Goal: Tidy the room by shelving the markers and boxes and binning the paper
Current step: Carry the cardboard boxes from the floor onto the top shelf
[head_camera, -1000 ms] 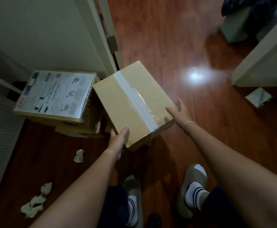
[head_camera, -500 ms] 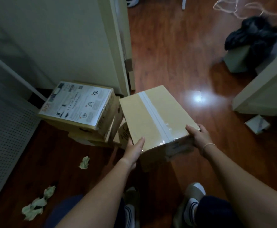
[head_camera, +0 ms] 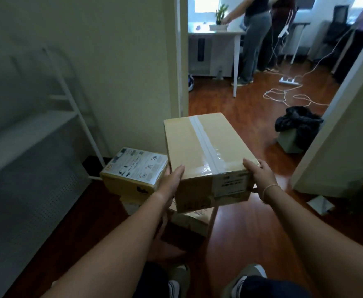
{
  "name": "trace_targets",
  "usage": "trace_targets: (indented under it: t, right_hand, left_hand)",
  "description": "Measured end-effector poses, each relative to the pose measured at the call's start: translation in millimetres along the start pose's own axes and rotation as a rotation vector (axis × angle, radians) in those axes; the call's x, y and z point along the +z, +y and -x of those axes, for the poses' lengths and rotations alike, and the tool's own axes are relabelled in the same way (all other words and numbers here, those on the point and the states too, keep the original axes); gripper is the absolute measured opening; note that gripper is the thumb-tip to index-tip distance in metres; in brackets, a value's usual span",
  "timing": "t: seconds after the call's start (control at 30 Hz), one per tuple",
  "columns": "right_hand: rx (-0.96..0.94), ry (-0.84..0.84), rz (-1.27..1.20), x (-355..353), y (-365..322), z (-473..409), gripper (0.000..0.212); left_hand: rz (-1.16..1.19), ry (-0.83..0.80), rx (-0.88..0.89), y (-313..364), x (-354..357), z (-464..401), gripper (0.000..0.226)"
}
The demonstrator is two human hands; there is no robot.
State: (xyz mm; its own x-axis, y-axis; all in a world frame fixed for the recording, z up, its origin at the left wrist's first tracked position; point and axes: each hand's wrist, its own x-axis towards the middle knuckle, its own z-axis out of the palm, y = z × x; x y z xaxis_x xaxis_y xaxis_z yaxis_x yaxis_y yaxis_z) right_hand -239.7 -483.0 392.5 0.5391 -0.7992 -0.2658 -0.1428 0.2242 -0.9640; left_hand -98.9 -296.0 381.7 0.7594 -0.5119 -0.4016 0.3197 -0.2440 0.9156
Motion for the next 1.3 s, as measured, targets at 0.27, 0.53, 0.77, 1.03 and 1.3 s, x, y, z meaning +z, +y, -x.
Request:
trace_targets:
  t: [0.27,0.53,0.77,1.03,1.3]
  right_hand:
    - [-0.112,-0.156,-0.036,75.5,-44.2,113.0,0.03]
    - [-0.223,-0.343,-0.129,158.4,-90.4,222.6,0.035]
    - [-0.317,-0.547,-0.143,214.3,-135.1,308.0,0.017]
    - [-0.362,-0.734,-0.083,300.0,-163.6,420.4,0.05]
    - [-0.419,-0.958,0.038,386.8,-153.2,555.3,0.046]
  left_hand:
    - [-0.042,0.186,0.275,44.7,-107.7,120.0,0.058]
    - [-0.076,0.371,0.501,84.1,-202.8,260.0,0.047]
    - [-0.089,0.644,0.607,109.1,-271.4,352.1,0.082]
    - [-0.077,0.887,0.631,106.3,-346.4,488.3,0.089]
    - [-0.005,1.077,0.597,57.7,-435.5,602.8,0.089]
